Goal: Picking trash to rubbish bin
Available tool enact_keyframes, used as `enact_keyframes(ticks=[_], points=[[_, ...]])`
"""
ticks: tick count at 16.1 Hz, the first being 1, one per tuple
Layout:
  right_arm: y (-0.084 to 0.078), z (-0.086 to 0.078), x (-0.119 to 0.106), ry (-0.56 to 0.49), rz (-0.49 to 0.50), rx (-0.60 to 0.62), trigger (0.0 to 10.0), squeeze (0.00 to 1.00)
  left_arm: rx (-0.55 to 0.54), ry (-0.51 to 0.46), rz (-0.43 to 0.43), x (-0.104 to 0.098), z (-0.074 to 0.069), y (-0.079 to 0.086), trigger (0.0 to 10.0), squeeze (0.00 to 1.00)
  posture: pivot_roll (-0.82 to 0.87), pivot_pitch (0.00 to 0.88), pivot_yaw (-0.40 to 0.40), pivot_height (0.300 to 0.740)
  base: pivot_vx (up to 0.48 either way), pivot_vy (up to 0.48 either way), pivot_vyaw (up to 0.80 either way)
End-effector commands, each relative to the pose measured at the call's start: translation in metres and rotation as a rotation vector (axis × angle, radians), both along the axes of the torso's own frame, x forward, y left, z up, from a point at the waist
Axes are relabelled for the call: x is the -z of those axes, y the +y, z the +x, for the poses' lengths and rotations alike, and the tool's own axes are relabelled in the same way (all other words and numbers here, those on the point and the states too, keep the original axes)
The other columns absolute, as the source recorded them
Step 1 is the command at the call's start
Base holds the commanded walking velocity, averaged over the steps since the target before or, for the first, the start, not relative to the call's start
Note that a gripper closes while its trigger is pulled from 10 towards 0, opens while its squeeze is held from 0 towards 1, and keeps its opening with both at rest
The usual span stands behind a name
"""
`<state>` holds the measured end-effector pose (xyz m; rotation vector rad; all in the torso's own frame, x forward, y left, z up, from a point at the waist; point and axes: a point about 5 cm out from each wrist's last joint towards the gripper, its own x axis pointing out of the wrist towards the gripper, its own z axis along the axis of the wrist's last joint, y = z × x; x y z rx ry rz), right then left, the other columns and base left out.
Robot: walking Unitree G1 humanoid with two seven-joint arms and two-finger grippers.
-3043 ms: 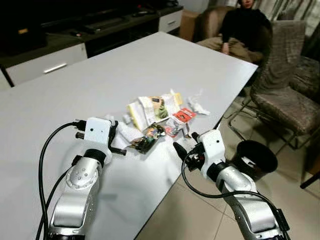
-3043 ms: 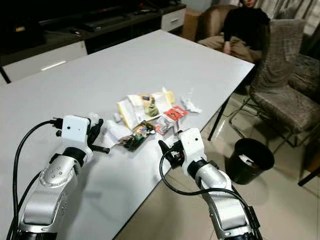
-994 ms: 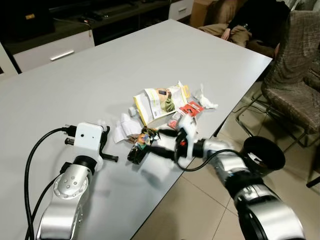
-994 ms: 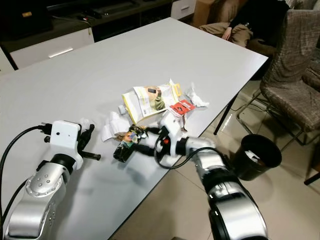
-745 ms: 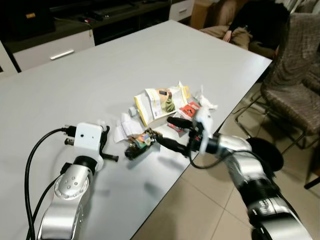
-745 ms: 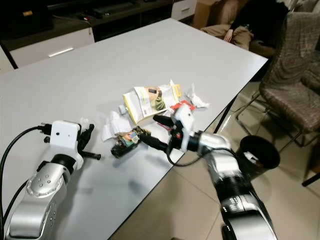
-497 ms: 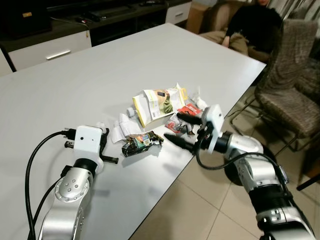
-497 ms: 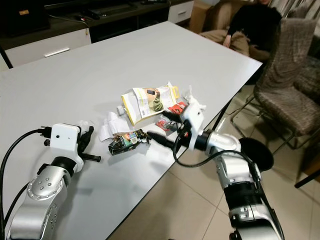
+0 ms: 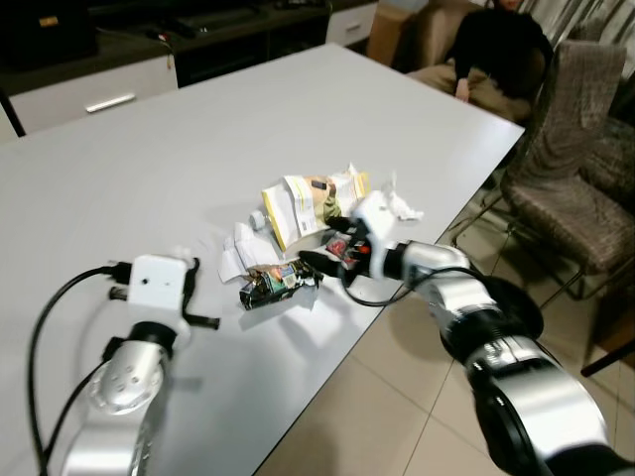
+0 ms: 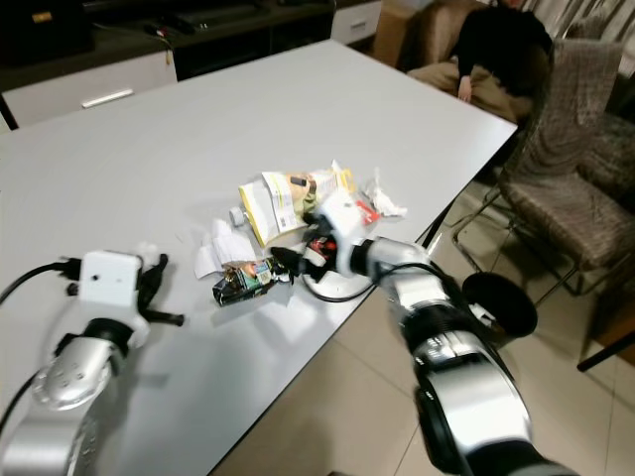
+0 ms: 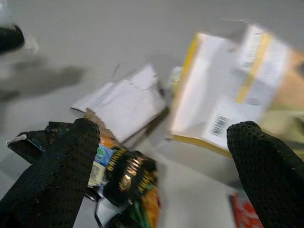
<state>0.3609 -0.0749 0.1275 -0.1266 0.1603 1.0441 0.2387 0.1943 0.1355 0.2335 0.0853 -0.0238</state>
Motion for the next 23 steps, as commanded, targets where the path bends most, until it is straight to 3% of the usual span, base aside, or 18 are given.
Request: enact_keyframes(ticks=[1,6,7,8,15,16,17,18,23], points=[[-0.001,0.001,0.003,-0.002,-0.050,-0.006,10.0,1.00,0.007,-0.011,0.005,-0.006,-0.003,0.001,10.0,0.00,0.03,0.103,-0.148,0.740,0.000,0.000,0.00],[0.008,0.002,0.012,-0.011,-0.210,0.019,10.0,1.00,-0.006,-0.009,0.031,-0.015,-0.015,0.011,10.0,0.00,0.07,0.146,-0.157,0.740,0.000,0.000,0.00],[0.010,0.001,0.015,-0.010,-0.224,0.013,10.0,0.68,-0.002,-0.006,0.034,-0.015,-0.016,0.010,10.0,0.00,0.07,0.153,-0.158,0.740,0.000,0.000,0.00],[0.013,-0.002,0.020,-0.007,-0.237,-0.006,10.0,0.00,0.000,-0.005,0.023,-0.015,-0.016,0.008,10.0,0.00,0.07,0.154,-0.163,0.740,0.000,0.000,0.00],[0.028,-0.013,0.022,-0.057,-0.268,-0.175,10.0,0.00,-0.010,0.010,0.023,-0.012,-0.018,0.010,10.0,0.00,0.07,0.144,-0.172,0.740,0.000,0.000,0.00],[0.029,-0.013,0.021,-0.052,-0.256,-0.175,3.6,0.00,-0.009,0.012,0.026,-0.012,-0.017,0.010,10.0,0.00,0.07,0.140,-0.171,0.740,0.000,0.000,0.00],[0.028,-0.012,0.021,-0.048,-0.249,-0.175,0.8,0.00,-0.008,0.012,0.026,-0.012,-0.017,0.010,10.0,0.00,0.07,0.133,-0.171,0.740,0.000,0.000,0.00],[0.029,-0.013,0.020,-0.042,-0.245,-0.192,0.0,0.00,-0.005,0.009,0.025,-0.013,-0.016,0.009,10.0,0.00,0.07,0.132,-0.173,0.740,0.000,0.000,0.00],[0.027,-0.017,0.023,-0.019,-0.245,-0.249,0.0,0.00,0.009,0.004,0.040,-0.014,-0.013,0.008,10.0,0.00,0.08,0.110,-0.170,0.740,0.000,0.000,0.00]])
